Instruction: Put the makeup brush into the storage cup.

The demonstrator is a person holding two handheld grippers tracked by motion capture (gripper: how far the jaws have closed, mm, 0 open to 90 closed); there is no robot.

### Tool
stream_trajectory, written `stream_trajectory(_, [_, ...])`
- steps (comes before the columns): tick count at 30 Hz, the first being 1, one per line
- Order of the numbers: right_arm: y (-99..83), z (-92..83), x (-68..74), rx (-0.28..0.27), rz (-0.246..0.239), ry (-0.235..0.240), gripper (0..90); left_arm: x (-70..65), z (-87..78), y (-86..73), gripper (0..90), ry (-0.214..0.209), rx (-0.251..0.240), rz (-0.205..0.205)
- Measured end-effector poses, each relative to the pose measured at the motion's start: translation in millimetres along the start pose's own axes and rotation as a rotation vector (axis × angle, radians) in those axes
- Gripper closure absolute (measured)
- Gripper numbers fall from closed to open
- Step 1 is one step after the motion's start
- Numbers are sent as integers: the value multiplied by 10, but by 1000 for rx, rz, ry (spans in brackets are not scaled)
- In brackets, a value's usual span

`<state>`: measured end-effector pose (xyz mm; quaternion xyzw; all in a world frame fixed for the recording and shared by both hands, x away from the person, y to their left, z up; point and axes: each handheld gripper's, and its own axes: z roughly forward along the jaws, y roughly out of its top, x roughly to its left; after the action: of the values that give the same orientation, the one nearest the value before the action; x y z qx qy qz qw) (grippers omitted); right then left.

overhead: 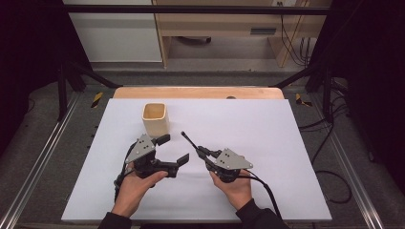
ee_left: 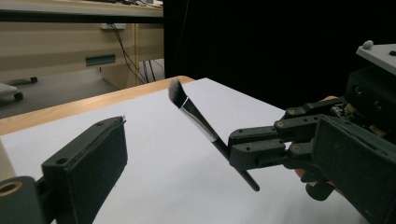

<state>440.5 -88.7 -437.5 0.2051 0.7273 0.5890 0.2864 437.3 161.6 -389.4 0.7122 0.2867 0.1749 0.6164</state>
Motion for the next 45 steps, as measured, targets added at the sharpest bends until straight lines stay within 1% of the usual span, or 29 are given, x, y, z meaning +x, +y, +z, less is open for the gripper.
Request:
stream_trajectory(4, [0,2,19,-1,-8,1,838,-12,36,6,40,1,2,-8])
stream_trajectory(7, [0,6,31,-3,-6,1,838,-2,66,-12,71,14,-3,-40])
stream_trajectory(8, [-1,6,30,-4,-12,4,838,5,76,-22,95,19,-4,-54])
stream_trajectory(10, [1,7,39,-4,-9,6,838,21,97,-47,123,31,-9,-88])
stream_trajectory(13, [3,9,46,-6,-9,8,838,28,134,-79,185,45,-12,-117])
stream_trajectory(15, [3,10,47,-6,-9,10,838,17,165,-96,227,45,-4,-114])
stream_trajectory(16, [2,11,48,-6,-10,11,838,8,180,-103,245,47,-2,-119])
stream_trajectory(18, [-1,13,51,-4,-9,13,838,-2,206,-116,271,41,-3,-136])
stream_trajectory(24, [0,15,58,-4,-10,15,838,-9,245,-136,346,47,-23,-176])
stream_trajectory(28, [-3,19,63,-4,-9,19,838,-12,246,-138,416,54,-28,-175])
stream_trajectory(30, [-5,21,66,-2,-9,21,838,-12,244,-139,438,53,-35,-187])
stream_trajectory(32, [-6,23,68,-3,-8,22,838,-10,249,-146,462,57,-24,-184])
stream_trajectory(37, [1,25,74,-5,-6,26,838,-7,257,-172,487,52,-19,-200])
stream_trajectory(41, [-1,29,77,-5,-5,30,838,1,252,-192,523,56,-28,-221])
stream_trajectory(45, [2,32,84,-5,-1,33,838,10,241,-198,557,57,-35,-231])
